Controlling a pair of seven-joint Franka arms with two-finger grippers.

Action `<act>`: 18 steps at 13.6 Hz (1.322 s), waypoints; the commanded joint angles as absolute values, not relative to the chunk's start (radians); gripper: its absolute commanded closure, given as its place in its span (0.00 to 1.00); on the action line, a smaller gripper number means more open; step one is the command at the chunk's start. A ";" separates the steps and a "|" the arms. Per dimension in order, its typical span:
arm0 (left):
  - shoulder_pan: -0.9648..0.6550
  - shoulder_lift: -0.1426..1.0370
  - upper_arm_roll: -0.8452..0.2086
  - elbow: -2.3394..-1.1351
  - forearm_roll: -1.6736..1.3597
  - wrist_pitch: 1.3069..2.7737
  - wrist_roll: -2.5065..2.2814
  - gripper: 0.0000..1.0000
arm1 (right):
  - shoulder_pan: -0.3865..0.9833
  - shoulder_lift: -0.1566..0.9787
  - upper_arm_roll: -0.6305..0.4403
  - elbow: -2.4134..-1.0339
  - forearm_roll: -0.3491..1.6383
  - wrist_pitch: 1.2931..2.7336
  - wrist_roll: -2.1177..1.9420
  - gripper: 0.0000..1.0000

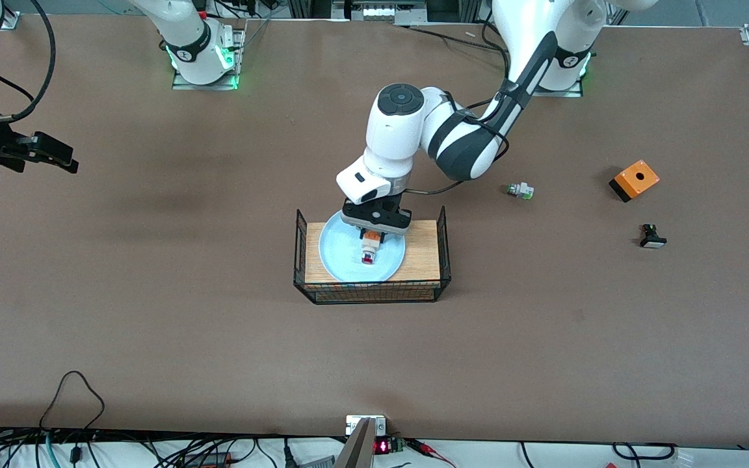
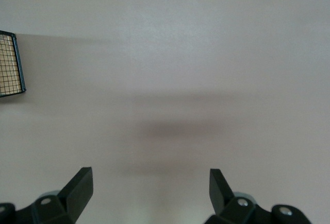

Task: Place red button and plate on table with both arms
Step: 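Lower the left gripper and close it on the red button's base, then lift the button out with the left gripper while the right gripper grips the plate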

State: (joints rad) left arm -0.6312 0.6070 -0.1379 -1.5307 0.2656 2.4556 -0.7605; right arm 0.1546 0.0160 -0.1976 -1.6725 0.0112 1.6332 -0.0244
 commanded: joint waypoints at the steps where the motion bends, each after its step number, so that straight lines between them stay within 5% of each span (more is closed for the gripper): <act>1: -0.621 0.562 -0.138 -1.517 0.285 2.425 -0.765 0.89 | 0.152 0.017 -0.199 -1.663 0.012 1.629 -0.029 0.00; 11: -0.286 0.252 -0.198 -1.537 0.221 1.840 -0.429 0.81 | 0.156 0.049 -0.198 -1.638 0.028 1.631 -0.021 0.00; 18: -0.028 0.236 -0.183 -1.738 0.063 1.868 -0.039 0.82 | 0.329 0.081 -0.186 -1.609 0.112 1.632 0.488 0.00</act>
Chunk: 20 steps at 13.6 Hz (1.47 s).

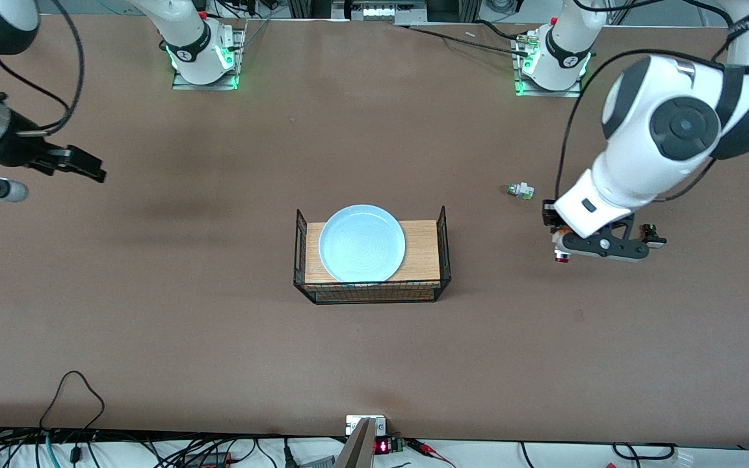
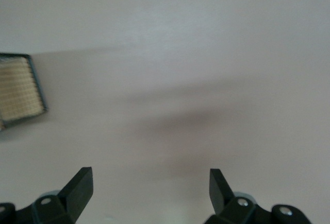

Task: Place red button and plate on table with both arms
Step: 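Lift the button out with the left gripper while the right gripper grips the plate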

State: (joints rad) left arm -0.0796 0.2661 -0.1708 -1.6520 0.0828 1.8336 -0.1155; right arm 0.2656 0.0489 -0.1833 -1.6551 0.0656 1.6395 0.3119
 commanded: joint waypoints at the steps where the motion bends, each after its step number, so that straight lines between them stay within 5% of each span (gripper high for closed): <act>1: 0.006 0.239 -0.183 -1.779 0.066 1.900 0.001 0.82 | 0.362 0.101 -0.186 -1.589 0.124 1.632 0.574 0.00; 6: 0.052 0.288 -0.075 -1.951 0.072 2.153 0.224 0.82 | 0.547 0.254 -0.186 -1.462 0.218 1.699 0.946 0.00; 11: 0.080 0.367 -0.029 -2.120 0.074 2.417 0.250 0.81 | 0.702 0.391 -0.186 -1.456 0.218 1.929 1.328 0.00; 15: 0.097 0.408 -0.029 -2.204 0.074 2.538 0.264 0.80 | 0.739 0.472 -0.186 -1.456 0.216 1.971 1.451 0.00; 16: 0.097 0.408 -0.029 -2.224 0.074 2.563 0.264 0.66 | 0.745 0.497 -0.186 -1.456 0.212 1.986 1.471 0.00; 18: 0.097 0.397 -0.029 -2.220 0.074 2.556 0.262 0.00 | 0.756 0.529 -0.187 -1.456 0.206 2.028 1.493 0.00; 20: 0.097 0.361 -0.029 -2.194 0.072 2.490 0.256 0.00 | 0.756 0.563 -0.187 -1.456 0.207 2.066 1.496 0.00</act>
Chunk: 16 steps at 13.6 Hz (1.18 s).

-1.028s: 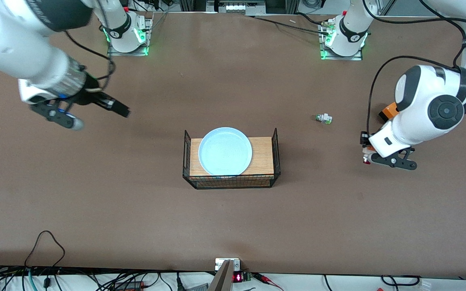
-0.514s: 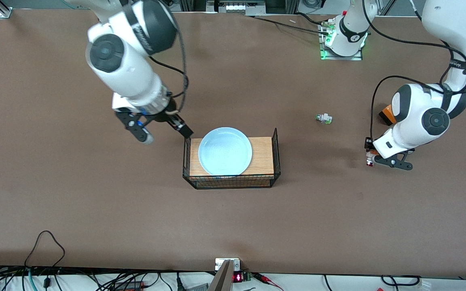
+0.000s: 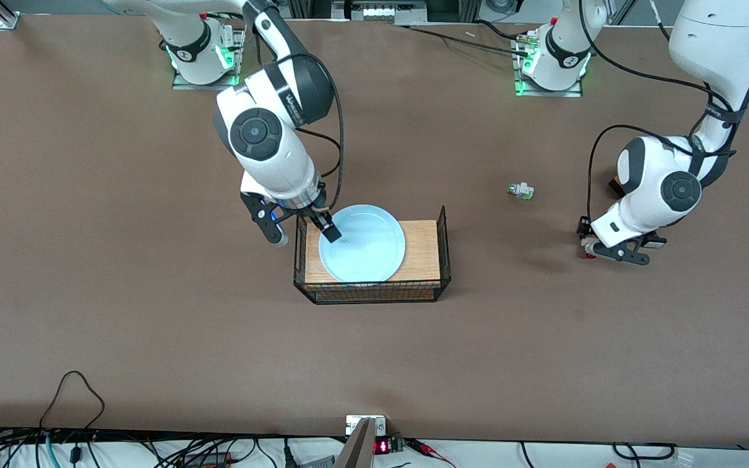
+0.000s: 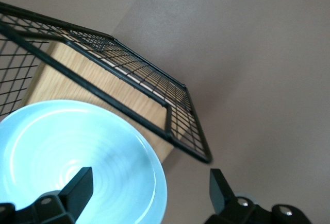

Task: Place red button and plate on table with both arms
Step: 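Set the button beside the black button while the right gripper lifts the plate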

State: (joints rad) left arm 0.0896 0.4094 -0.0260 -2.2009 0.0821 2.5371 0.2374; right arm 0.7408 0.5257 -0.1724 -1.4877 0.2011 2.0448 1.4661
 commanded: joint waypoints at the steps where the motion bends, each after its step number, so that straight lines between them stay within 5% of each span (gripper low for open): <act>1: 0.097 0.333 -0.031 -2.168 0.072 2.429 0.255 0.00 | 0.764 0.574 -0.187 -1.457 0.206 2.092 1.515 0.00; 3: 0.097 0.270 -0.041 -2.079 0.071 2.244 0.247 0.00 | 0.776 0.591 -0.187 -1.459 0.204 2.126 1.545 0.00; 6: 0.095 0.227 -0.055 -1.838 0.060 1.824 0.180 0.00 | 0.791 0.595 -0.187 -1.462 0.192 2.131 1.543 0.63; 9: 0.071 0.142 -0.078 -1.740 0.060 1.591 0.080 0.00 | 0.795 0.594 -0.187 -1.462 0.193 2.129 1.520 0.97; 13: -0.031 0.005 -0.035 -1.770 0.043 1.756 -0.012 0.00 | 0.793 0.588 -0.186 -1.463 0.201 2.117 1.470 1.00; 16: -0.048 -0.017 -0.017 -1.766 0.029 1.747 -0.014 0.00 | 0.801 0.530 -0.184 -1.456 0.209 2.033 1.471 1.00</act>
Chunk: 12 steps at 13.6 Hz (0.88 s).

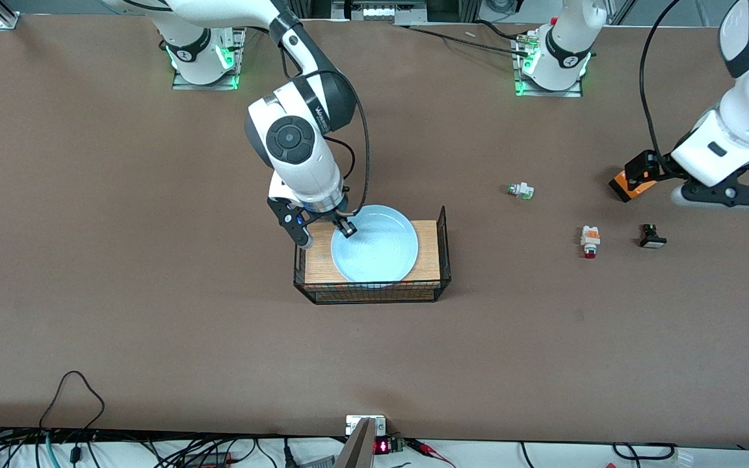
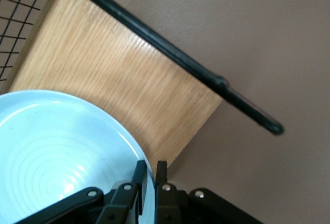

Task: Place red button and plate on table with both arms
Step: 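Set the button beside the black button while the right gripper lifts the plate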

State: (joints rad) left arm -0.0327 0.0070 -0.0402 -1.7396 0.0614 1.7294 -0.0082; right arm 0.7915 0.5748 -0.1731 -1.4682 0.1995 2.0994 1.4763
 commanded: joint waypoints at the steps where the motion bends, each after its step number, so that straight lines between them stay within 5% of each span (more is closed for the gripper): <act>1: -0.045 -0.015 -0.018 -1.760 0.029 1.717 -0.009 0.00 | 0.801 0.499 -0.184 -1.456 0.210 1.998 1.470 1.00; 7: -0.037 -0.018 -0.025 -1.734 0.029 1.644 -0.003 0.00 | 0.784 0.304 -0.175 -1.454 0.216 1.720 1.425 1.00; 12: -0.038 -0.015 -0.029 -1.717 0.029 1.617 -0.003 0.00 | 0.643 0.244 -0.192 -1.424 0.227 1.684 1.109 1.00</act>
